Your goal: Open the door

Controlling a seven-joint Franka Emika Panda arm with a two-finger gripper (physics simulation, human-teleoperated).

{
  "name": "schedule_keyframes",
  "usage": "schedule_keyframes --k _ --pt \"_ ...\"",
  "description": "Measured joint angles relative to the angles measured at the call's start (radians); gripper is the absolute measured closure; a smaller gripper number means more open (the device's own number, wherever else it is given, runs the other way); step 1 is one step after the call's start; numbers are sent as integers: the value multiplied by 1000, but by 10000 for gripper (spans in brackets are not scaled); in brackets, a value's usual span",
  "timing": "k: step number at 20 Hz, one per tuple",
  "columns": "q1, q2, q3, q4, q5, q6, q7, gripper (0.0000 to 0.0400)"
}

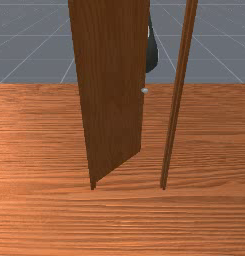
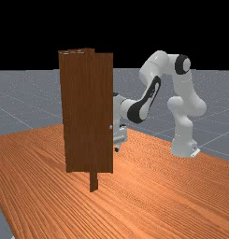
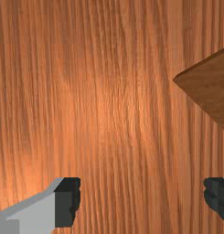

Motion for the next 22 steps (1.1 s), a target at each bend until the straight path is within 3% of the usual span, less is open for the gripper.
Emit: schedule_keyframes --k 1,2,3,5,9,22 --pt "0 0 0 0 0 0 0 157" --pt "0 0 0 0 0 0 0 252" --pt "0 0 0 0 0 0 0 310" --pt "0 0 0 0 0 0 0 367" --pt "-3 11 3 15 7 -3 -6 396" --pt "6 7 2 4 0 2 12 400"
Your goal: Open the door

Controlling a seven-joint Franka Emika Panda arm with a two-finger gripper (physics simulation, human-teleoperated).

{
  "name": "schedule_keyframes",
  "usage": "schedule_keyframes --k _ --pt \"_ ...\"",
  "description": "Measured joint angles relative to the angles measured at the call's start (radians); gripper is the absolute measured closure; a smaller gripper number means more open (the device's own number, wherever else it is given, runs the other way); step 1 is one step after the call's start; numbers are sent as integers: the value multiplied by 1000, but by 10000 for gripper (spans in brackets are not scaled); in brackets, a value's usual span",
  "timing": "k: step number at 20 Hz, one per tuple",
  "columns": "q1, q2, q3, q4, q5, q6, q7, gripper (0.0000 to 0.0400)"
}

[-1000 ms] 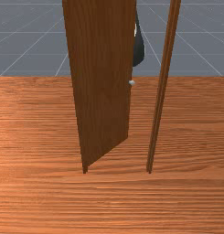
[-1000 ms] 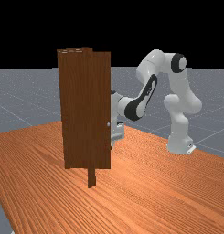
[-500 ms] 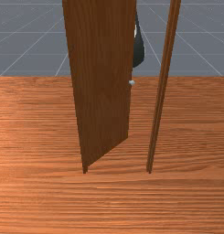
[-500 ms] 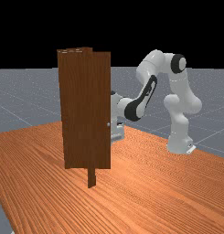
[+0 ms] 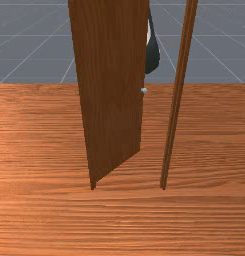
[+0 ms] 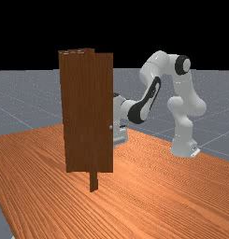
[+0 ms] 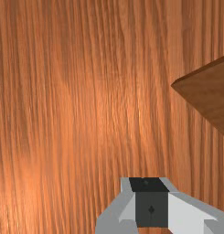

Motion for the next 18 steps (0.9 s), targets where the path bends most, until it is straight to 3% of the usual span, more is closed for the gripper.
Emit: schedule_keyframes --k 15,16,17,18 --pt "3 -7 -3 -8 0 1 16 400" --pt "21 -19 -19 -28 -50 7 46 400" --pt "3 -21 -2 -20 -5 -47 5 400" --pt "4 -42 -3 -47 -7 -70 4 400"
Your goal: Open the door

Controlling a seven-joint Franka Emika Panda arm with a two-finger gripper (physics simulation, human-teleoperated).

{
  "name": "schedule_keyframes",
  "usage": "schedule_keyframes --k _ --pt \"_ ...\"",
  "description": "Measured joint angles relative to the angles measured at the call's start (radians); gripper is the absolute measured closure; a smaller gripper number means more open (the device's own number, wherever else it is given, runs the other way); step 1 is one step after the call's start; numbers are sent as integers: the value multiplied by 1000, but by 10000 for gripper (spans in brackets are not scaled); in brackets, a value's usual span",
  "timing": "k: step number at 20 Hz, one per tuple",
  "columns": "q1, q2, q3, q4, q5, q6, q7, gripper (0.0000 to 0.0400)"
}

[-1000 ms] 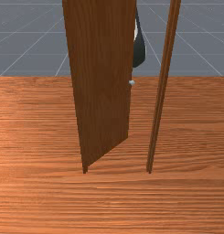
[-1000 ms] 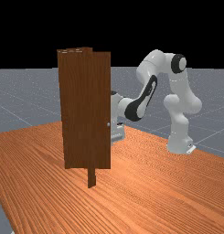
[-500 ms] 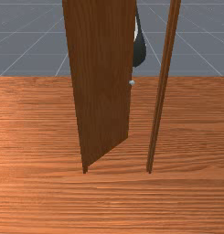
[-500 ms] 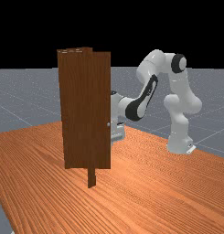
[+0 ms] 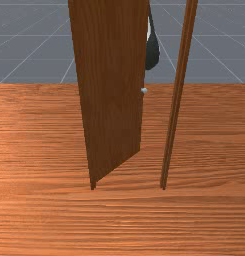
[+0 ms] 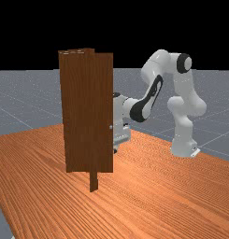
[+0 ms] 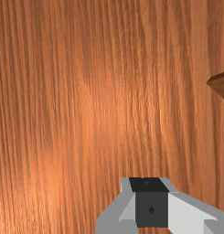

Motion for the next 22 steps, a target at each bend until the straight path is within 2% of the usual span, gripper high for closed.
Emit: schedule_keyframes --k 2,4,6,8,10,12,16,18,20,22 --pt "1 -71 -2 -104 -5 9 2 400" --pt "5 -178 -9 -274 -13 145 51 400" --pt "8 -223 -13 -336 -16 160 97 400" --pt "28 -222 -8 -333 -8 151 270 400" --pt "80 -213 18 -319 0 140 503 400" --pt "138 -194 53 -291 -3 128 604 400" --pt "185 -175 100 -262 -23 121 490 400" --pt "202 -147 91 -217 -87 87 513 400" --pt "222 -65 70 -90 -138 19 541 400" --pt "222 33 59 65 -136 -33 518 400"
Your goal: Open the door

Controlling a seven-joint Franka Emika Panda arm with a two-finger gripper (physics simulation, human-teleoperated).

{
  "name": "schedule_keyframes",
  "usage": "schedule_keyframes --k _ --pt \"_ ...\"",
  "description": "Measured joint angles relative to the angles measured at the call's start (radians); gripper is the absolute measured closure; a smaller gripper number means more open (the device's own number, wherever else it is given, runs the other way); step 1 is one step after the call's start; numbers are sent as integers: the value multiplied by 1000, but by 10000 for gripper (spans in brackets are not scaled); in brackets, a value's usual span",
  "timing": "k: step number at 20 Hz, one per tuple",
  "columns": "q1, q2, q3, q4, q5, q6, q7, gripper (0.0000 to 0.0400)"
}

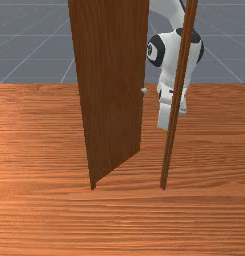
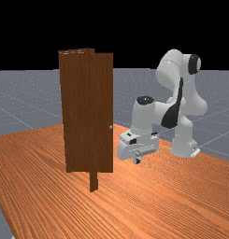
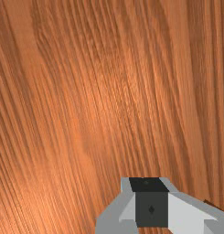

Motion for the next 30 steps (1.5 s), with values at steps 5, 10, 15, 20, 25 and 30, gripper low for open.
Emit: schedule_keyframes --k 5,10,15,20,25,30 --pt "-24 93 5 145 36 -34 -56 400" --pt "-32 167 7 267 52 -77 -74 400" --pt "-126 140 39 211 53 -23 -378 400" --pt "-156 106 54 144 62 5 -538 400" --pt "-203 71 82 79 68 34 -800 400" --pt "-239 43 87 25 87 47 -969 400"
